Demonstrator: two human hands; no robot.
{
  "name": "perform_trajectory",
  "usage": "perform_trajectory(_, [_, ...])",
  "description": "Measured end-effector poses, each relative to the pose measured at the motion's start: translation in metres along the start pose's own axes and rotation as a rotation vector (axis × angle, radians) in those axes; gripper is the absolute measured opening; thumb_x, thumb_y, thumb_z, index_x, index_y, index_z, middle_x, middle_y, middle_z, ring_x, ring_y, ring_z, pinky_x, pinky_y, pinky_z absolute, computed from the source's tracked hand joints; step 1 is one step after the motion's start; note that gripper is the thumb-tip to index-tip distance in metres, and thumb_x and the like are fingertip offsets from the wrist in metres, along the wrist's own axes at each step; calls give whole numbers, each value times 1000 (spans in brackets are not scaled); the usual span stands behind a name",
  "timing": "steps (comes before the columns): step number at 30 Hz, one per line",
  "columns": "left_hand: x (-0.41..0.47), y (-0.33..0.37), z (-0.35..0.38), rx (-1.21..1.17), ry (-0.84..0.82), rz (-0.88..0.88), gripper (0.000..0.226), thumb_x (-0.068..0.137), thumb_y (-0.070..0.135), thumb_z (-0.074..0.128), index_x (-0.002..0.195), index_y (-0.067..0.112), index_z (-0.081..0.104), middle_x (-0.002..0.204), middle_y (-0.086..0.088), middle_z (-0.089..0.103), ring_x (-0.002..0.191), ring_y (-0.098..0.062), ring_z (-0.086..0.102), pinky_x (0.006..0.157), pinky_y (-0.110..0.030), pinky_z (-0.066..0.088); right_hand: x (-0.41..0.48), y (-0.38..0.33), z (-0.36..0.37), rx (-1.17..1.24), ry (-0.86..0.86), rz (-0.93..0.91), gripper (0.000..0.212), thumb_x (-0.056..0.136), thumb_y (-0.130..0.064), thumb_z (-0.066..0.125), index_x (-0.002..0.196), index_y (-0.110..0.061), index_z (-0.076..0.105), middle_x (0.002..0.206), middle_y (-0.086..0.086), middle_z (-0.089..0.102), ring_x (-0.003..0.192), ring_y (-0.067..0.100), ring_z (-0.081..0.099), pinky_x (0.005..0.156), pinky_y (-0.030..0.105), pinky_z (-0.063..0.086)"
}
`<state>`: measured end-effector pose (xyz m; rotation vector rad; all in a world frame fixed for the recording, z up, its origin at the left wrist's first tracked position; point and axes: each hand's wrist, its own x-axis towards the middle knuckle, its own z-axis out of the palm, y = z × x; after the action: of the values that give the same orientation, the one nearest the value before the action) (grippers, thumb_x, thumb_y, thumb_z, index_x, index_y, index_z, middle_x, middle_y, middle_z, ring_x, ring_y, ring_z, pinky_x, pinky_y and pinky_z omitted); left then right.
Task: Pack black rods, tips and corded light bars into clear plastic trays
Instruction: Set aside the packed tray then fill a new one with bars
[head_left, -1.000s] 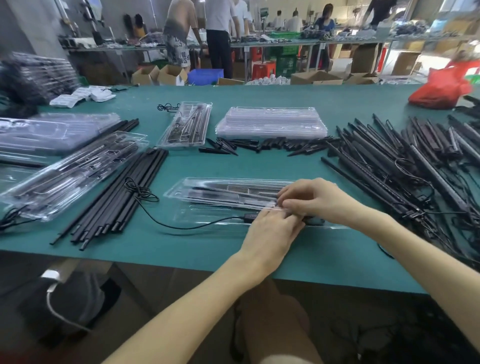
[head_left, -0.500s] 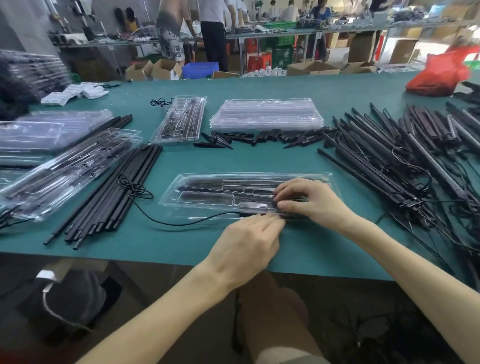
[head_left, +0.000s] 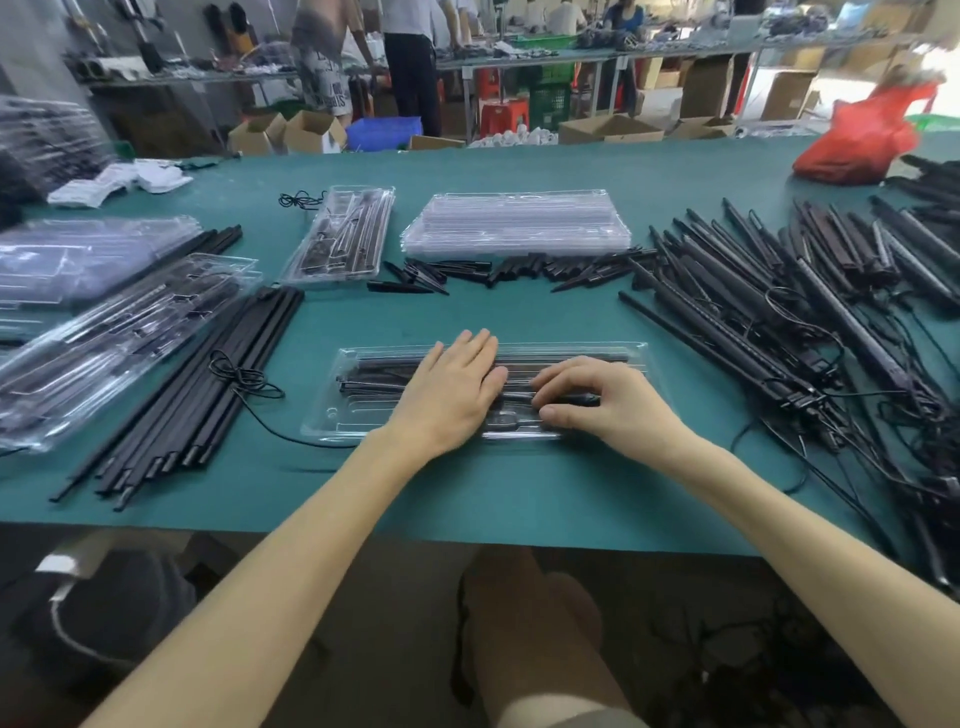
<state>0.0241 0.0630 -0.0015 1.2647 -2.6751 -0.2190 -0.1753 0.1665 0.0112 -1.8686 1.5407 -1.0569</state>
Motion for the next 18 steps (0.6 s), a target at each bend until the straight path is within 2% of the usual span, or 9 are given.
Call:
perform_trajectory(2, [2, -5, 6, 68, -20, 8, 60, 108, 47, 16, 162, 22, 10, 169, 7, 5, 155, -10, 0, 126, -36, 0, 1, 0, -5, 179, 54, 69, 10, 88, -3, 74, 95, -8, 78, 110, -2, 74, 100, 5, 69, 91, 17, 50])
perform_trajectory(4, [2, -7, 7, 85, -39, 12, 60, 107, 48, 14, 162, 23, 7, 169, 8, 2, 155, -9, -2, 126, -36, -1, 0, 3, -14, 276, 217, 158, 13, 91, -3, 69, 96, -12, 78, 101, -3, 77, 89, 4, 69, 84, 17, 50])
perform_trajectory(6, [2, -8, 7, 91, -52, 13, 60, 107, 47, 14, 162, 23, 6, 169, 8, 0, 155, -9, -3, 126, -36, -1, -3, 13, -26, 158, 414, 244, 16, 92, -7, 67, 99, -18, 76, 97, -4, 76, 87, 6, 68, 85, 20, 51])
perform_trajectory(8, [3, -7, 7, 90, -52, 12, 60, 107, 47, 14, 162, 23, 5, 169, 9, -1, 154, -8, -4, 126, -36, -2, -11, 24, -39, -36, 530, 344, 21, 92, -13, 66, 111, -15, 71, 107, 0, 72, 96, 11, 66, 90, 21, 48])
perform_trajectory(10, [3, -7, 8, 86, -44, 11, 60, 107, 47, 14, 162, 24, 5, 169, 9, -1, 154, -8, -4, 126, -36, -2, -20, 33, -48, -121, 525, 437, 32, 93, -22, 67, 122, -11, 64, 114, 4, 66, 103, 16, 61, 92, 25, 45])
perform_trajectory(12, [4, -8, 9, 79, -36, 10, 60, 107, 47, 14, 162, 24, 6, 169, 9, 0, 154, -8, -3, 126, -36, -2, -28, 34, -50, -140, 435, 498, 33, 95, -32, 65, 121, -11, 64, 107, 3, 68, 97, 17, 63, 86, 29, 46])
perform_trajectory(14, [5, -9, 9, 73, -30, 8, 60, 107, 47, 15, 162, 24, 7, 169, 9, 1, 154, -8, -3, 126, -36, -1, -32, 33, -49, -214, 333, 511, 28, 97, -38, 61, 103, -12, 71, 85, 2, 73, 75, 13, 66, 71, 27, 48])
perform_trajectory(16, [5, -9, 9, 69, -26, 8, 60, 107, 47, 15, 162, 24, 7, 169, 9, 1, 154, -7, -2, 126, -36, -1, -33, 31, -54, -147, 284, 566, 30, 98, -36, 61, 89, -9, 71, 66, 5, 69, 53, 11, 59, 50, 21, 45])
perform_trajectory(18, [5, -8, 9, 66, -16, 7, 60, 107, 48, 15, 162, 24, 8, 169, 10, 2, 154, -7, -2, 126, -36, -1, -33, 28, -61, 42, 220, 652, 31, 98, -29, 64, 87, 0, 69, 69, 14, 65, 49, 15, 53, 40, 20, 39])
